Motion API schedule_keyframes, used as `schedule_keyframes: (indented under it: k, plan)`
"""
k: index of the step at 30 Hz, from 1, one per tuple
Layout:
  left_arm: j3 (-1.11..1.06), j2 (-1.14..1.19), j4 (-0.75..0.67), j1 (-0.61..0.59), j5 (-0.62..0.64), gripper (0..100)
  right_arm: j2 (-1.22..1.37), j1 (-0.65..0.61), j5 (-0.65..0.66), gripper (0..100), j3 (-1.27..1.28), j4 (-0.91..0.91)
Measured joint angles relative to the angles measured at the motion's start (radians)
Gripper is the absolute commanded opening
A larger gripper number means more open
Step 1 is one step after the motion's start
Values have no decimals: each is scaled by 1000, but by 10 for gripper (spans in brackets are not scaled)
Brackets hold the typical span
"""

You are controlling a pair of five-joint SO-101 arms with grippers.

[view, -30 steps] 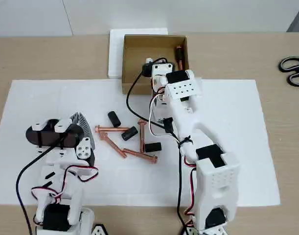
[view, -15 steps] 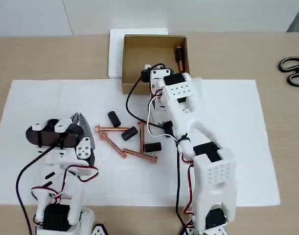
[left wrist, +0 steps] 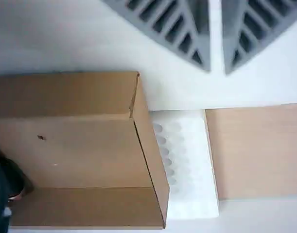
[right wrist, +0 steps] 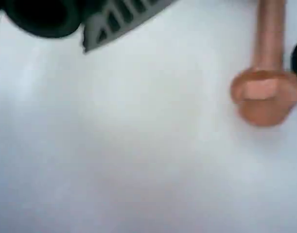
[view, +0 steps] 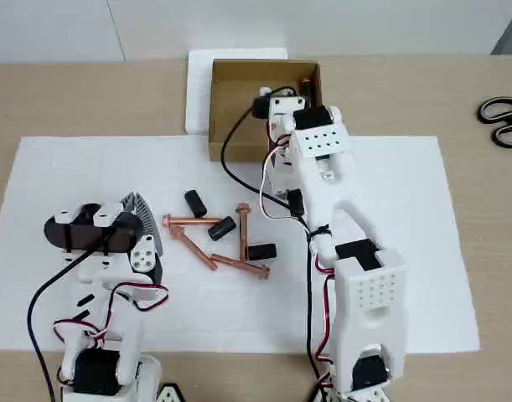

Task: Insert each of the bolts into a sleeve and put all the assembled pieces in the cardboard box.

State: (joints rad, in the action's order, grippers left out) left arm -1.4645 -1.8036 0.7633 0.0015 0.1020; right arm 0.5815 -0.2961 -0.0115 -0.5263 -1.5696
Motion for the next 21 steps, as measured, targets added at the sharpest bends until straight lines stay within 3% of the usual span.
schedule_keyframes:
  k: [14, 21]
  plan:
    - [0, 0, 0, 0, 0, 6, 40, 0, 0, 102, -41, -17]
    - [0, 0, 0, 0, 0, 6, 126, -2, 0, 228, -41, -17]
